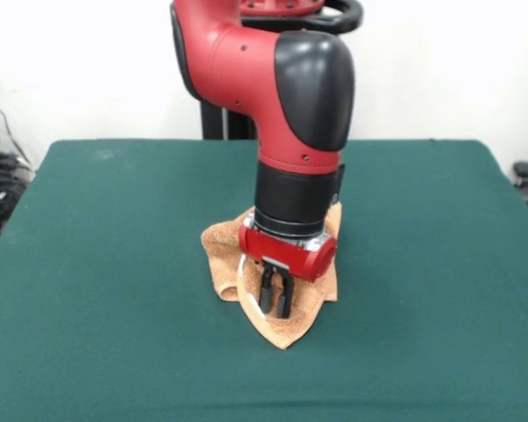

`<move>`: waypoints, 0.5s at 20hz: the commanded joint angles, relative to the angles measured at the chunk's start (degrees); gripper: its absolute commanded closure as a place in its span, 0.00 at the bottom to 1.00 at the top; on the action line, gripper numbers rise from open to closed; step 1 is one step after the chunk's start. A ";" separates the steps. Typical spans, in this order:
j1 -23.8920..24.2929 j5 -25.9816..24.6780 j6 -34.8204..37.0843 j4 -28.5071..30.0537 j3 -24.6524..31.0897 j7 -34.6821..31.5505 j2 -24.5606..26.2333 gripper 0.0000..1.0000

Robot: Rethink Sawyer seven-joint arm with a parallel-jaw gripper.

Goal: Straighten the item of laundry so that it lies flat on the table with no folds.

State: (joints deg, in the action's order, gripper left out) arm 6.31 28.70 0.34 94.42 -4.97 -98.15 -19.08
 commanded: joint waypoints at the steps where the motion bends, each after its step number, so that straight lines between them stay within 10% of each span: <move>1: 3.51 -2.13 -7.00 0.37 12.21 -14.80 13.60 1.00; 10: 1.53 -0.34 -6.50 0.40 10.37 -16.77 13.25 1.00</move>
State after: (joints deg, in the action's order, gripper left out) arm 8.35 26.15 0.23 94.41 -3.13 -98.15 -19.45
